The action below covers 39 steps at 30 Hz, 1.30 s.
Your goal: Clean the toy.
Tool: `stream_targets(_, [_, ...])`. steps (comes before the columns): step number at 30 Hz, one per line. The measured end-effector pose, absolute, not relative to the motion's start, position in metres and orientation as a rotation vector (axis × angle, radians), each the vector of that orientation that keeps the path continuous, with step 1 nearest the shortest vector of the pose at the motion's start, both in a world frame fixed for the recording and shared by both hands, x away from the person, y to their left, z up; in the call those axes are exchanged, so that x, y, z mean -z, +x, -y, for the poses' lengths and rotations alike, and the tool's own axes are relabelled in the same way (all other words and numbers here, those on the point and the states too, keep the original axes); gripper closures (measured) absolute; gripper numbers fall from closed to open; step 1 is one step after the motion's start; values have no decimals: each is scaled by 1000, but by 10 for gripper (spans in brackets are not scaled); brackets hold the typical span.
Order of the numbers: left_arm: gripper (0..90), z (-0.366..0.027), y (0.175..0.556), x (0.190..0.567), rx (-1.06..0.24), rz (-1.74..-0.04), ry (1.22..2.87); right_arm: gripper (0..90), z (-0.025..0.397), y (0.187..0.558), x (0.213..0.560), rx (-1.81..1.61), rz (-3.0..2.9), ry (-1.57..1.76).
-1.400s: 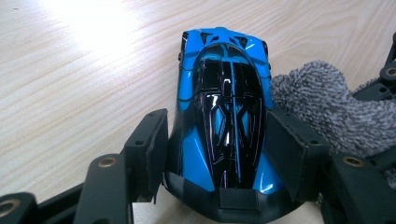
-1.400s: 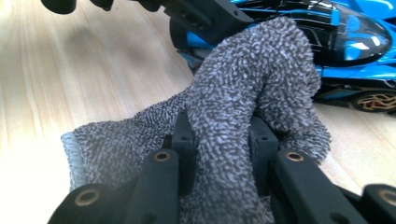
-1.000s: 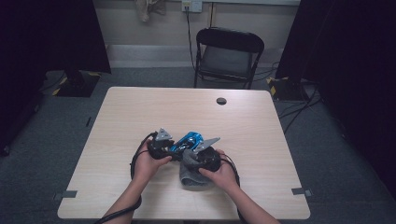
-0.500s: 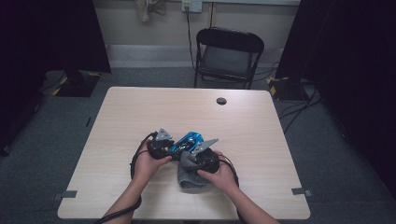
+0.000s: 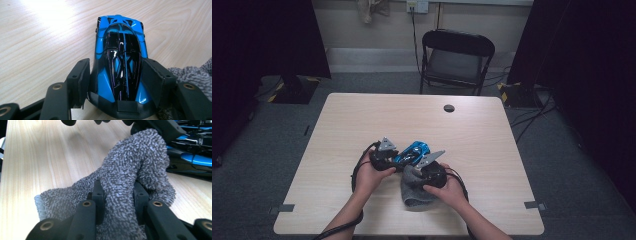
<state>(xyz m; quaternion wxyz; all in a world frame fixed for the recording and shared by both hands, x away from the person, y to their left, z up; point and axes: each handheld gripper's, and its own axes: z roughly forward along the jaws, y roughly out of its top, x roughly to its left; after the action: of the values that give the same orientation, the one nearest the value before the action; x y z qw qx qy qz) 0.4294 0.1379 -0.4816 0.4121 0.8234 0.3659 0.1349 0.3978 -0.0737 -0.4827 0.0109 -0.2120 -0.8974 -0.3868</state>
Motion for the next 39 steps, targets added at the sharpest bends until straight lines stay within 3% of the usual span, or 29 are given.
stream_targets(22, [407,-138,429,482,-341,-917,2066,709,158,437,465,1210,2834,-1009])
stream_targets(31, [408,-139,429,482,-338,-918,2063,708,148,455,480,1202,2818,-1116])
stream_targets(39, [408,-139,429,483,-339,-919,2061,708,129,449,480,1200,2825,-1025])
